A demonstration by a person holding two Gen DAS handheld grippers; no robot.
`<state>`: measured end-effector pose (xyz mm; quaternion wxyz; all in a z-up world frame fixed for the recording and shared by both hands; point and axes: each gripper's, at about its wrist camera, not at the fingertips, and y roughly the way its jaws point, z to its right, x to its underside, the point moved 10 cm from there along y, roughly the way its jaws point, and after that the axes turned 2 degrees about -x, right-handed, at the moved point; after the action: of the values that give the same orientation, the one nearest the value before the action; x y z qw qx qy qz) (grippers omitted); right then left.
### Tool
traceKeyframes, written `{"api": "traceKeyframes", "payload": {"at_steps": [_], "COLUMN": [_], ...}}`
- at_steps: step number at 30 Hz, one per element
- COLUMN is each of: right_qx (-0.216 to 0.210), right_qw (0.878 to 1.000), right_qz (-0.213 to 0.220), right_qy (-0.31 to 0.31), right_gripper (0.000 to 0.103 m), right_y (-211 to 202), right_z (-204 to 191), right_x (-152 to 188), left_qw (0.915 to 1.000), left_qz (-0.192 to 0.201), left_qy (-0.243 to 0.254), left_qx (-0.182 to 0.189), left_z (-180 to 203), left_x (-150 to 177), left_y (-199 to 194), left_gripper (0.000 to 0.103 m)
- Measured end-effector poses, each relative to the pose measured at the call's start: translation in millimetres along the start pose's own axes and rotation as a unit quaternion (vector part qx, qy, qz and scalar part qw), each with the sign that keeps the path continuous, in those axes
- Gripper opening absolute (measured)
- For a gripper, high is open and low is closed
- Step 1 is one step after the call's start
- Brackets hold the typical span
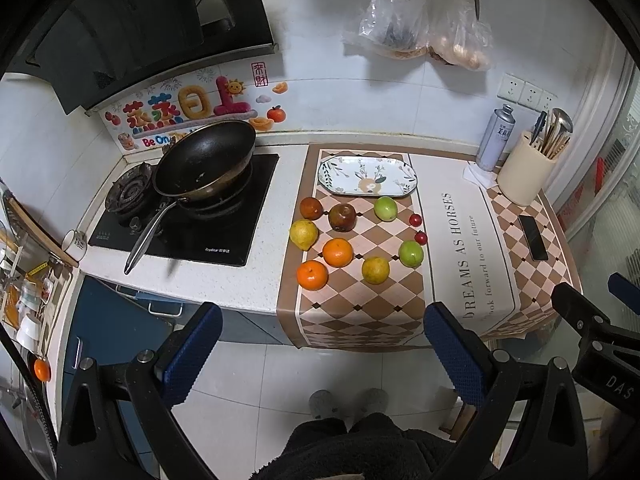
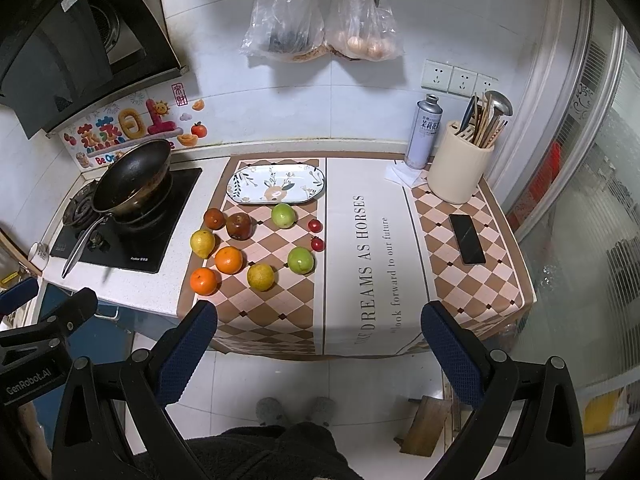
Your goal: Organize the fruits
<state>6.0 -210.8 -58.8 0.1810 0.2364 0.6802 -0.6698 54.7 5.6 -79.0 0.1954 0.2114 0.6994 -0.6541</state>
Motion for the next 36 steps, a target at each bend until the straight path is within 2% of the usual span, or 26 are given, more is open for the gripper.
{"api": "traceKeyframes", "payload": {"at_steps": [36], "right_qx": [0.001], "right_qw": [1.000], "right_qz": [0.006], "right_qy": [0.003], "right_gripper": [0.103], "right_y": [-12], "right_z": [5], "right_x": [-3], "left_qw": [1.0000], "left_qz": [0.005], "left_qy": [0.001], "left_qx": [-0.003], "left_z": [2], "left_x": [-3], "left_y": [-4], "left_gripper": [0.103]}}
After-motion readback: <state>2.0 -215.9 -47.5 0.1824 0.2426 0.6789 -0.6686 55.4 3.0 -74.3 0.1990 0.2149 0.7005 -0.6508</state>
